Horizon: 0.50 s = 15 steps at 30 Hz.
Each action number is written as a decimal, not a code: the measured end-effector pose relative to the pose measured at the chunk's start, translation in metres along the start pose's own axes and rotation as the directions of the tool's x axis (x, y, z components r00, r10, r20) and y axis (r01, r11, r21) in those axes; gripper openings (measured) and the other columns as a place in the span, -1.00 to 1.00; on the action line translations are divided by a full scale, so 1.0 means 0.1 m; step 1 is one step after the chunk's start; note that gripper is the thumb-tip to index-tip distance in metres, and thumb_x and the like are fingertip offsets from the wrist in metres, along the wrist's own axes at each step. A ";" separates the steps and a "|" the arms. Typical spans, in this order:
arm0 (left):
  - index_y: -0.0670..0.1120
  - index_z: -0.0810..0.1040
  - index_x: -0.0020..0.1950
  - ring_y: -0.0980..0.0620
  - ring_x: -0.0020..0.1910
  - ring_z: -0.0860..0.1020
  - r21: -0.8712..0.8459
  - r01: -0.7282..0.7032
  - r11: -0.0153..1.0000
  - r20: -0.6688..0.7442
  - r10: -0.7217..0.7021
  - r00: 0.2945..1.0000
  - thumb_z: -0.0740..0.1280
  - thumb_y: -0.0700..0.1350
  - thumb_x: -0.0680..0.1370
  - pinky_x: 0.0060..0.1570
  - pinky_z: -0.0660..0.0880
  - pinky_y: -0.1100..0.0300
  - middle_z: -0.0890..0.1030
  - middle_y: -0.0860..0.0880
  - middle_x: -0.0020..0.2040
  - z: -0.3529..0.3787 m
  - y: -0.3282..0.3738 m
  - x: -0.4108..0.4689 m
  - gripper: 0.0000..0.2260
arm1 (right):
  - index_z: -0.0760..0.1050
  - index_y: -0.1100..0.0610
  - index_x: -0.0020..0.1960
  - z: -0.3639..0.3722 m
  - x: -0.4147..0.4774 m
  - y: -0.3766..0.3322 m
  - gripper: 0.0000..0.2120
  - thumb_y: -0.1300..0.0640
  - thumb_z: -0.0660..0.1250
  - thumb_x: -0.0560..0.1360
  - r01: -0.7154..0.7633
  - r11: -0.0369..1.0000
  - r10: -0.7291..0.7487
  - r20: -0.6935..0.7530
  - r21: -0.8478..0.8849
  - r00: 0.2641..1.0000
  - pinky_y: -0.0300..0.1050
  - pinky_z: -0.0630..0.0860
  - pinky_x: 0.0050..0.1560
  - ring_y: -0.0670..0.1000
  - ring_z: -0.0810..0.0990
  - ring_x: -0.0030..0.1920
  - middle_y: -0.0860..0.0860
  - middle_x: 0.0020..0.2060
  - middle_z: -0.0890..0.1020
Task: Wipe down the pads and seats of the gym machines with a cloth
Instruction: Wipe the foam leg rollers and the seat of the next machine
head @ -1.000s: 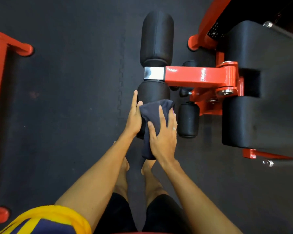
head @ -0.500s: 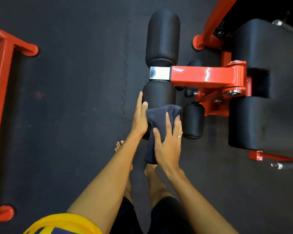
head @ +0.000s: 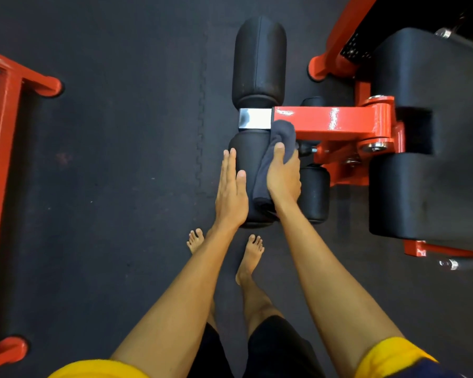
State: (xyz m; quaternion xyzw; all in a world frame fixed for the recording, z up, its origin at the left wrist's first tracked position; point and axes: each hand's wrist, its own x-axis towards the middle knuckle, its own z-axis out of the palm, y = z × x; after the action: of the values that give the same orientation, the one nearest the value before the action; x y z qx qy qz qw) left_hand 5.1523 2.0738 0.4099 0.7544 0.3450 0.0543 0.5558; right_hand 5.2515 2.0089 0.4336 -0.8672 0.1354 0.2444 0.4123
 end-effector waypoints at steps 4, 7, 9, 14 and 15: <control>0.12 -0.09 0.61 0.22 0.61 -0.09 -0.027 0.034 0.999 0.043 -0.033 0.999 -0.03 -0.05 0.75 0.54 -0.12 0.30 -0.08 0.08 0.66 -0.02 0.04 -0.01 -0.56 | 0.17 -0.20 0.61 0.03 -0.17 0.12 -0.40 -0.23 0.19 0.60 0.607 0.730 -0.610 0.101 -0.314 0.786 0.14 0.29 0.45 0.15 0.22 0.57 0.02 0.62 0.16; 0.10 -0.03 0.65 0.26 0.60 -0.06 -0.089 0.034 0.995 0.109 -0.024 0.994 0.04 -0.02 0.75 0.51 -0.10 0.36 -0.06 0.12 0.66 -0.11 -0.03 0.02 -0.52 | 0.12 -0.27 0.60 -0.02 -0.04 0.13 -0.41 -0.28 0.15 0.60 0.400 0.906 -0.392 0.081 -0.139 0.916 0.19 0.35 0.41 0.10 0.31 0.52 -0.13 0.60 0.17; 0.11 0.01 0.66 0.30 0.57 0.03 -0.192 0.107 0.976 0.132 -0.082 0.988 0.09 0.03 0.73 0.55 -0.01 0.26 0.01 0.18 0.65 -0.17 -0.08 0.07 -0.50 | 0.12 -0.29 0.58 -0.02 0.03 0.07 -0.44 -0.30 0.11 0.61 0.210 0.977 -0.207 0.061 -0.047 0.976 0.20 0.35 0.40 0.10 0.39 0.48 -0.15 0.57 0.24; 0.12 0.06 0.66 0.29 0.54 0.12 -0.277 0.170 0.946 0.070 -0.157 0.985 0.11 0.04 0.73 0.54 0.11 0.20 0.11 0.15 0.64 -0.11 0.01 0.04 -0.50 | 0.02 -0.35 0.59 -0.08 -0.49 0.44 -0.36 -0.36 0.11 0.56 0.385 0.911 -0.379 0.069 -0.144 0.923 0.19 0.38 0.42 0.10 0.27 0.54 -0.10 0.61 0.13; 0.14 0.06 0.65 0.26 0.56 0.11 -0.243 0.146 0.959 0.030 -0.143 0.989 0.11 0.02 0.72 0.54 0.10 0.17 0.09 0.17 0.64 -0.06 0.06 0.01 -0.50 | 0.03 -0.35 0.59 -0.09 -0.66 0.58 -0.37 -0.36 0.11 0.56 0.383 0.912 -0.378 0.058 -0.148 0.924 0.19 0.35 0.45 0.08 0.21 0.56 -0.10 0.62 0.11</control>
State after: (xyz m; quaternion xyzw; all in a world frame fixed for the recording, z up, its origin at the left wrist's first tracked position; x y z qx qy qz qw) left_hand 5.1533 2.0782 0.4175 0.6533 0.3862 0.0510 0.6491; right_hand 5.1737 1.9678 0.4359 -0.9031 -0.0615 0.1818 0.3843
